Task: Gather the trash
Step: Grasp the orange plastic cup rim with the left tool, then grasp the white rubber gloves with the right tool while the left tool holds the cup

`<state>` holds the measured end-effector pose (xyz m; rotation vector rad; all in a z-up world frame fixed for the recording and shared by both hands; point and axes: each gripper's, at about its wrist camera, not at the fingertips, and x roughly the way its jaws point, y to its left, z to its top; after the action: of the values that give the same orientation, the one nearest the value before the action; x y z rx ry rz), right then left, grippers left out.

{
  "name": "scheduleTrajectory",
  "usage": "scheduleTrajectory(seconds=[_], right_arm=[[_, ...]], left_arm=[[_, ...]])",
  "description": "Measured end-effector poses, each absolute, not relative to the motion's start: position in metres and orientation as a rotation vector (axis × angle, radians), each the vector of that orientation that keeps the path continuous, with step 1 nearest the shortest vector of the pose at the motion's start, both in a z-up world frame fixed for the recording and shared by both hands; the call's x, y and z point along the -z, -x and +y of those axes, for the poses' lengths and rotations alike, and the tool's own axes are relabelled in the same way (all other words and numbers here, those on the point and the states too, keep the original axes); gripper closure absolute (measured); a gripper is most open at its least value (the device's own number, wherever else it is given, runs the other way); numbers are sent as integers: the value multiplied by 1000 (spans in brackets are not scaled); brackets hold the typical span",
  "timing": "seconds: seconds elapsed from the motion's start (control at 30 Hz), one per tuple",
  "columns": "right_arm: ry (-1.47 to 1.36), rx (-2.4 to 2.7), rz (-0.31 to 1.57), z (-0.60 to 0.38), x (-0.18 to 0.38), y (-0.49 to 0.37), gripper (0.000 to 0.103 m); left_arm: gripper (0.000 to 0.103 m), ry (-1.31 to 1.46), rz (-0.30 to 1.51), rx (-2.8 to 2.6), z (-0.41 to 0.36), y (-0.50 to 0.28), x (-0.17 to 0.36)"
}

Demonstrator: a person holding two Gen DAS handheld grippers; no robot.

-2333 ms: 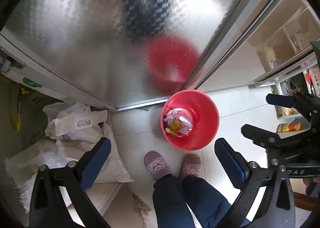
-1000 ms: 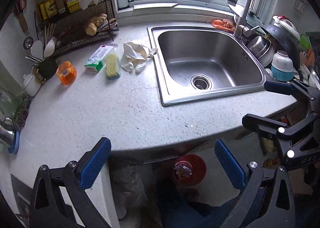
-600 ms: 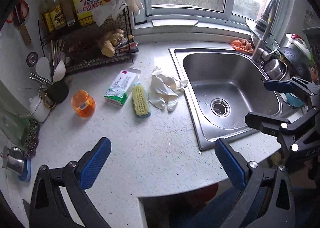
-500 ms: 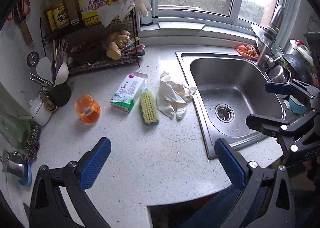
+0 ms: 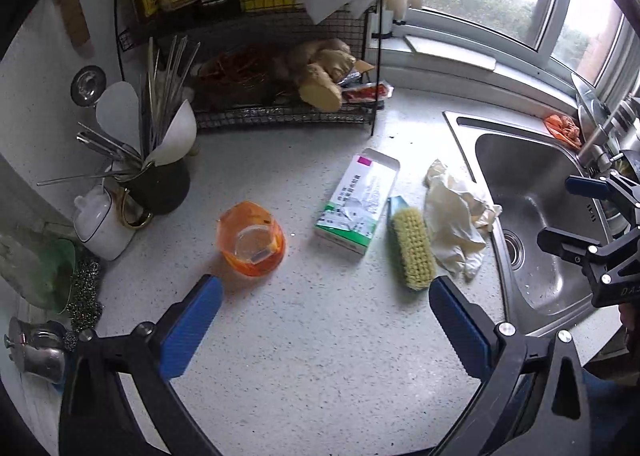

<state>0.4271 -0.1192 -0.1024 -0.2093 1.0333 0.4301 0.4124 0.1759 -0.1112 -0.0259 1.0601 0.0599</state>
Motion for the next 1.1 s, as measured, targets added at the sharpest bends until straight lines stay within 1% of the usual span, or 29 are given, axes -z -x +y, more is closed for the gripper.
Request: scheduleTrajectory(seconds=[0.4,0.77,0.83,0.9,0.93,1.0,1.1], right_arm=[[224,-409,1155,-93,146,-474,1],[239,-369,1218,-92,161,-491,1],[239,-367,1220,-92,161,-492,1],[242,-361,1219,-91,161,-494,1],[240,-361,1220,-91,161,-494,1],[239,-359,1220,-92,162,-495,1],[240,-360,1222,-92,161,-496,1]], left_arm=[[0,62,1169,-97,252,-456,163],[1,34,1214,-57,255,-486,198],[7,32,1222,-54,256,-489,204],[15,27,1232,-58,257,-493,209],[16,26,1235,-60,257,-494,211],[22,30,1238,-61,258,-496,213],[28,47,1245,-55,258,-497,214]])
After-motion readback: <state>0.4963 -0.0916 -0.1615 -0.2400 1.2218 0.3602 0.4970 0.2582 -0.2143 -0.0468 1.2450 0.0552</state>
